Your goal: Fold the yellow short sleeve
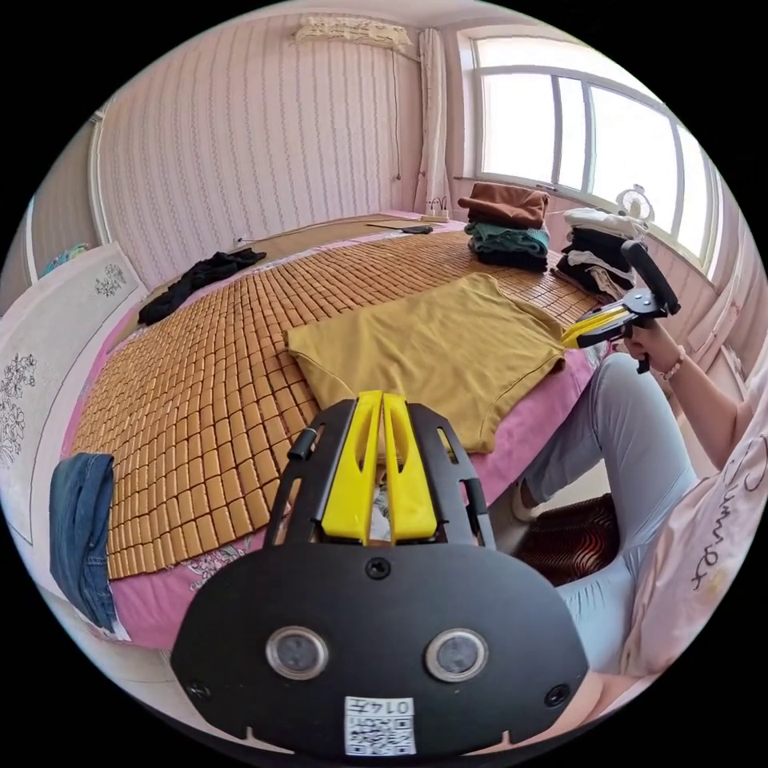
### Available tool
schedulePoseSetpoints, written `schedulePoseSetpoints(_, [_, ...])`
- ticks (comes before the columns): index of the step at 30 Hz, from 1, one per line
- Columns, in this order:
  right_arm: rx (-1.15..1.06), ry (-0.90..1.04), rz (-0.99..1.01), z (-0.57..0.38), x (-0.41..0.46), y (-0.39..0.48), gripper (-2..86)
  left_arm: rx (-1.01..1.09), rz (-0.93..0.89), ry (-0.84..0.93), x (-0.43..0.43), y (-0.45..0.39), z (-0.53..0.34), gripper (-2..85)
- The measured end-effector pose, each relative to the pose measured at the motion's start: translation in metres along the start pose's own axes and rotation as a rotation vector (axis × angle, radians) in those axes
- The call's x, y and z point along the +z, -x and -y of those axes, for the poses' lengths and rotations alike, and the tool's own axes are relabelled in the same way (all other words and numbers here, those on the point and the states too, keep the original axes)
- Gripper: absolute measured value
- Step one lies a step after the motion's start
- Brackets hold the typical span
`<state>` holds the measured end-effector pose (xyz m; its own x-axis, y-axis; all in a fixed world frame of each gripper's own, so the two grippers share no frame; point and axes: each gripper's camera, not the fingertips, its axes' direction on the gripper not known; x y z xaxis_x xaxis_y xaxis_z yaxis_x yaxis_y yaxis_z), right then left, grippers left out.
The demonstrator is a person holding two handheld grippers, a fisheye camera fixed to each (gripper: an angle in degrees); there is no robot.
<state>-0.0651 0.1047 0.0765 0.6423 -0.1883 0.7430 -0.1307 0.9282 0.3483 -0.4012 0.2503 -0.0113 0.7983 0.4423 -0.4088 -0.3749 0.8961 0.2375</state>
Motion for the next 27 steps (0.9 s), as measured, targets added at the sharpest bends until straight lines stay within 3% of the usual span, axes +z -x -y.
schedulePoseSetpoints(3, [-0.08, -0.062, 0.068, 0.014, 0.003, 0.026, 5.3, 0.0, -0.173, -0.078, 0.003, -0.008, 0.002, -1.0])
schedulePoseSetpoints(5, [-0.114, 0.001, 0.071, 0.022, 0.018, 0.038, 5.5, -0.009, -0.337, -0.137, 0.012, -0.024, 0.011, -1.0])
schedulePoseSetpoints(7, [-0.142, 0.085, 0.042, 0.025, 0.036, 0.05, 5.7, -0.017, -0.379, -0.144, 0.023, -0.041, 0.019, -1.0])
schedulePoseSetpoints(17, [-0.281, -0.026, -0.021, 0.114, 0.014, 0.081, 1.5, 0.144, -0.182, -0.05, 0.071, -0.132, 0.043, -1.0])
schedulePoseSetpoints(25, [-0.363, 0.252, -0.199, 0.245, 0.125, 0.1, -0.5, 0.232, -0.176, 0.048, 0.097, -0.161, 0.041, -1.0])
schedulePoseSetpoints(27, [-0.354, 0.227, -0.187, 0.253, 0.129, 0.1, -0.6, 0.27, -0.133, 0.021, 0.096, -0.171, 0.04, -1.0])
